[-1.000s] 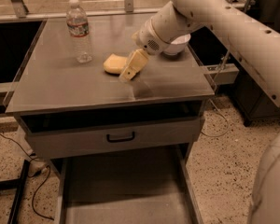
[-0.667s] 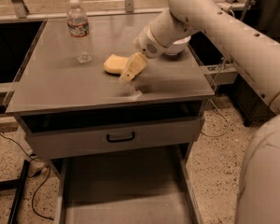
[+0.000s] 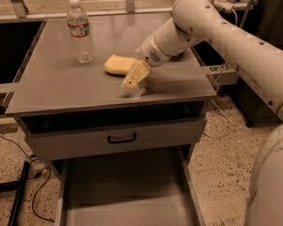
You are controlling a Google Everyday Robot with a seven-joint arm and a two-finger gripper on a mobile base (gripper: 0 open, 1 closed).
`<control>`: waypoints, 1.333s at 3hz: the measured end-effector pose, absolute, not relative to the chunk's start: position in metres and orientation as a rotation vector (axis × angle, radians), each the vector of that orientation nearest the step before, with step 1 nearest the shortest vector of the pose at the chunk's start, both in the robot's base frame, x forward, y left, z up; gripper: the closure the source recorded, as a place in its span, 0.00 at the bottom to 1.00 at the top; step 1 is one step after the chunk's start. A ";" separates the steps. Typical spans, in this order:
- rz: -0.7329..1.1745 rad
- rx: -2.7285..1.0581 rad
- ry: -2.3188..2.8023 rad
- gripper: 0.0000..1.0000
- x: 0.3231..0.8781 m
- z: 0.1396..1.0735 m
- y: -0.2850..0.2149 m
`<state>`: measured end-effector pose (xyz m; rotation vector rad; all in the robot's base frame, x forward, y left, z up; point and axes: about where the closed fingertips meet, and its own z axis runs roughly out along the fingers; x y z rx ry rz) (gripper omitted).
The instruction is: Place sponge into middle drawer
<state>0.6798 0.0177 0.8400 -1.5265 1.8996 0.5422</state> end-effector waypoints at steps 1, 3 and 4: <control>0.542 -1.527 1.900 0.18 0.680 0.840 0.018; 0.542 -1.527 1.900 0.64 0.680 0.840 0.018; 0.542 -1.527 1.900 0.87 0.680 0.840 0.018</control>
Offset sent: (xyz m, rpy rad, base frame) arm 0.0000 0.0000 0.0000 0.0000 0.0000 0.0001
